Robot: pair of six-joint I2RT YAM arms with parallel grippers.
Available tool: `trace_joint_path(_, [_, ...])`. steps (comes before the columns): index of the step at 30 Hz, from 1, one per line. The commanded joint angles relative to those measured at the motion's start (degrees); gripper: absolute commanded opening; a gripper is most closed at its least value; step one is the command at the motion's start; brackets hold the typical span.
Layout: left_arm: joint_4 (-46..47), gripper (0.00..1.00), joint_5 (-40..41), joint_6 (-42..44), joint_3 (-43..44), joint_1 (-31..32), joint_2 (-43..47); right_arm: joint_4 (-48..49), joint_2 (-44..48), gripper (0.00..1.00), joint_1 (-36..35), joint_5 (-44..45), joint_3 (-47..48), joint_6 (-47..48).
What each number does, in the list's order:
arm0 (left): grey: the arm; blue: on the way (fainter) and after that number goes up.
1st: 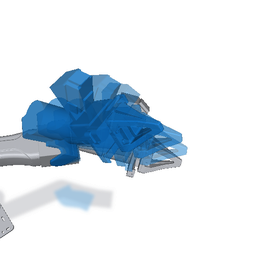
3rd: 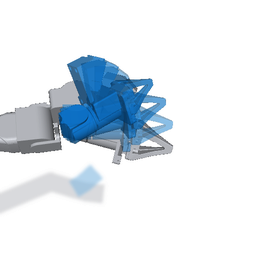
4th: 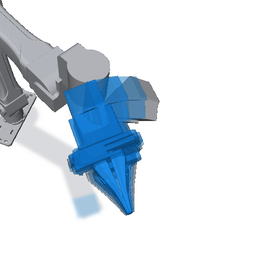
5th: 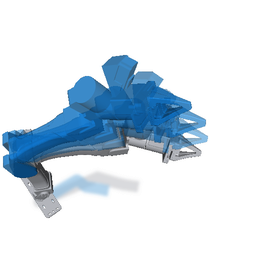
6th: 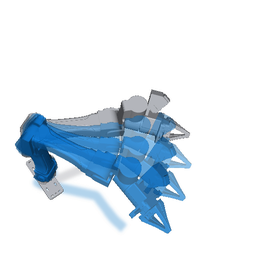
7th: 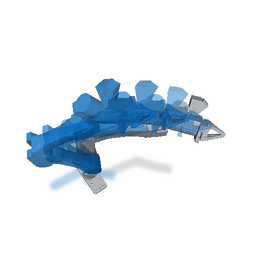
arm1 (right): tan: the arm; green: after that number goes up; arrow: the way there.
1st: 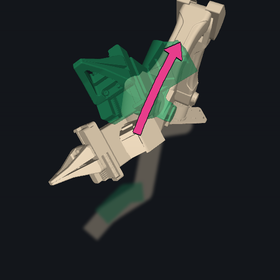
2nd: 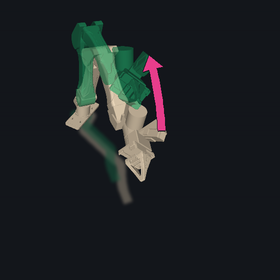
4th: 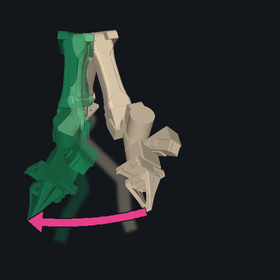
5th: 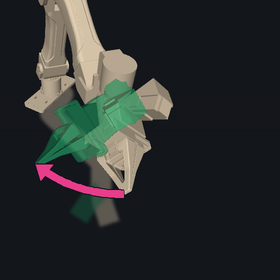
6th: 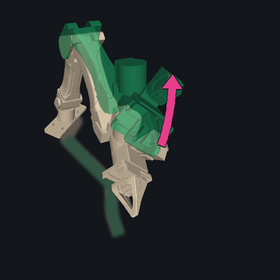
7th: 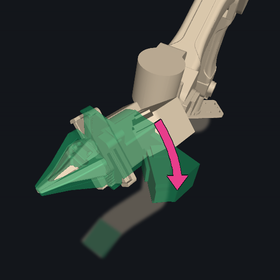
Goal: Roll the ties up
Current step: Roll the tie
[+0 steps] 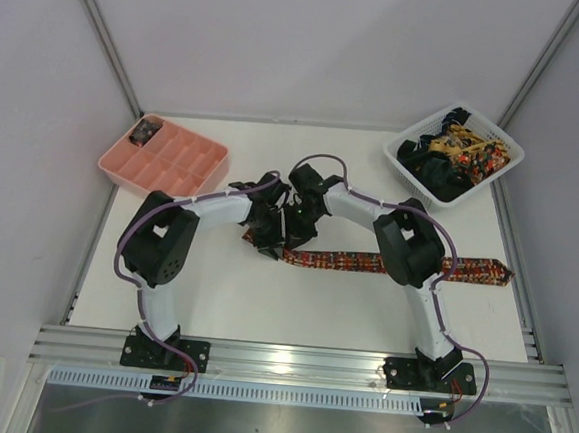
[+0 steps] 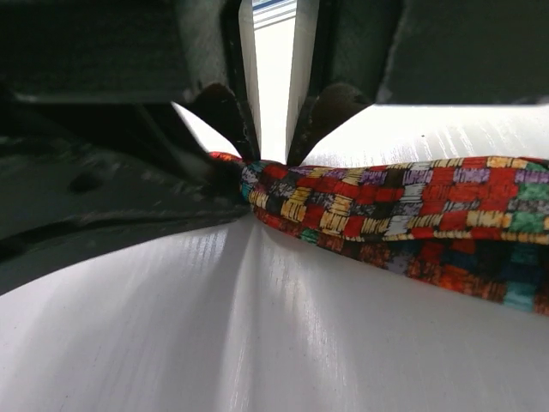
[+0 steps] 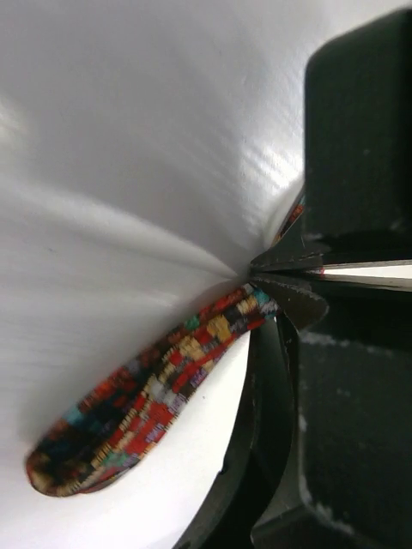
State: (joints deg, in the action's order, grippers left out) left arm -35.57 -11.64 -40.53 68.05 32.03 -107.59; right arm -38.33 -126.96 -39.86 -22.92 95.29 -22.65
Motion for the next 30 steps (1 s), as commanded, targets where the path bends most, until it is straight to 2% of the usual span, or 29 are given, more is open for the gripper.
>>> trace_joint_path(1, [0.7,0.24,1.4,-0.6,0.1,0.1,2.4,-2.0,-0.9,0.08,2.4,3.1,3.4,1.6])
trace_joint_path(6, [-1.3,0.25,0.1,0.5,-6.7,0.0,11.6,-4.1,-1.3,0.08,5.0,2.5,10.7,2.5])
trace_joint_path(11, [-4.9,0.31,2.0,2.6,-11.6,-2.1,21.6,-2.6,0.0,0.13,3.5,-2.9,10.9,3.1])
trace_joint_path(15, [-5.0,0.33,-0.1,5.5,-12.9,-11.7,27.4,-0.1,-1.6,0.14,0.6,-8.5,11.6,1.2])
trace_joint_path(18, [-3.0,0.34,-3.2,8.5,-13.0,-17.9,28.4,1.9,-3.7,0.17,-1.2,-8.9,13.8,-0.7])
trace_joint_path(20, [-1.7,0.34,-5.8,10.0,-12.6,-21.1,27.7,1.9,-5.3,0.18,-1.7,-5.7,15.7,-1.2])
trace_joint_path(26, [-1.3,0.34,-7.2,11.5,-12.0,-23.9,26.9,2.0,-9.3,0.18,-1.8,1.3,20.8,-3.4])
trace_joint_path(30, [-1.7,0.35,-6.5,10.6,-13.4,-23.9,28.1,1.2,-15.2,0.18,-1.8,0.5,27.5,-4.8])
